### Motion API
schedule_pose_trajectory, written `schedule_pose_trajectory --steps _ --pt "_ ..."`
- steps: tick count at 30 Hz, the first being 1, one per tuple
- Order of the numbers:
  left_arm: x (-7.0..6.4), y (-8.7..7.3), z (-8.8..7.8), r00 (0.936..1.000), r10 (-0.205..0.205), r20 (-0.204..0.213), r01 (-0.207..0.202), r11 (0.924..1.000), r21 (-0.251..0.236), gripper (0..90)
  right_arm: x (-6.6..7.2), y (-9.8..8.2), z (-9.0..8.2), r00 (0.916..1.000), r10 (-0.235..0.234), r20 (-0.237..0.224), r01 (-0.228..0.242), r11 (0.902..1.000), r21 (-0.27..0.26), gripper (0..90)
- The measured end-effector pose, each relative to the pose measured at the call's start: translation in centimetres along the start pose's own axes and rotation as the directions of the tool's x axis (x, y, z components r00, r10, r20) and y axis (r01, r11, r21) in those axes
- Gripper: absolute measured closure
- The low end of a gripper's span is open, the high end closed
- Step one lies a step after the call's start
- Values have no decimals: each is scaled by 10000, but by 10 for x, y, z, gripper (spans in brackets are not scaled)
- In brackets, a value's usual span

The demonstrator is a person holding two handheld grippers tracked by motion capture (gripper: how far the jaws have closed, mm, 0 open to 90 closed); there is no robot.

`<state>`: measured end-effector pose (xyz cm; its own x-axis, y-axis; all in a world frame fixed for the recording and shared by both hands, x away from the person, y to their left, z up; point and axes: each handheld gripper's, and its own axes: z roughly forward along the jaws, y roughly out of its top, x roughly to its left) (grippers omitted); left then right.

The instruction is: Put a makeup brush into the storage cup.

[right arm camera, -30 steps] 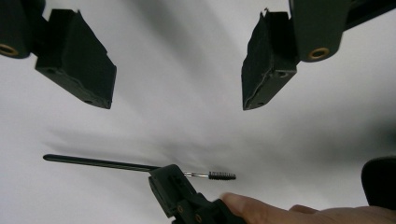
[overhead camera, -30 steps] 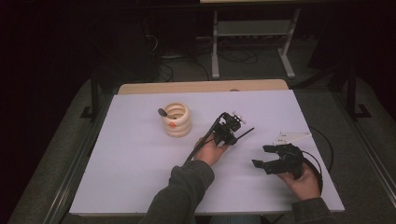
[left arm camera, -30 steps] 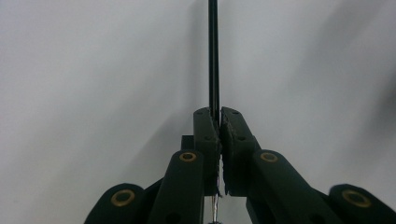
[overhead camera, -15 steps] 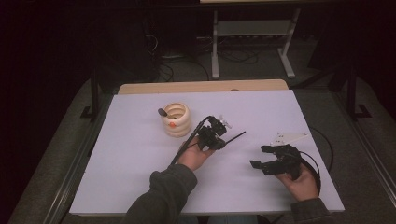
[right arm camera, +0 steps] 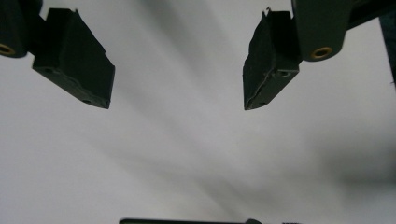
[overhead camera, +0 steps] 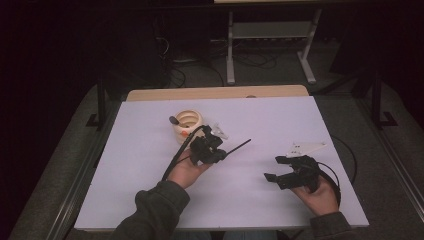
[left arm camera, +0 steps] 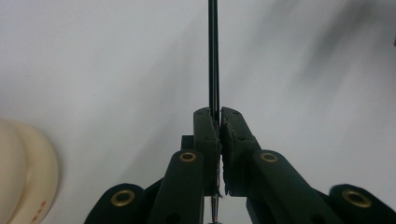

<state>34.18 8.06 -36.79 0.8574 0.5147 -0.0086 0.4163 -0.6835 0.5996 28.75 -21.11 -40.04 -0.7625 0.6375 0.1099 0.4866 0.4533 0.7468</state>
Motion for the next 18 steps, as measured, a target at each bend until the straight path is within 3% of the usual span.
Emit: schedule_pose_trajectory --steps 4,8,13,18 --pt "1 -9 -10 10000 65 75 -64 9999 -85 861 2 2 0 9997 -68 -242 67 9999 -78 215" --pt "1 -21 -19 9997 222 83 -221 9998 -24 861 10 7 7 9990 -168 -412 177 9996 215 211" --pt "7 -37 -30 9994 321 135 -318 9994 -163 861 19 16 11 9970 -677 -388 701 9953 663 218" --pt "9 -48 -39 9995 274 142 -274 9996 14 861 24 26 12 9940 -936 -558 970 9933 622 222"
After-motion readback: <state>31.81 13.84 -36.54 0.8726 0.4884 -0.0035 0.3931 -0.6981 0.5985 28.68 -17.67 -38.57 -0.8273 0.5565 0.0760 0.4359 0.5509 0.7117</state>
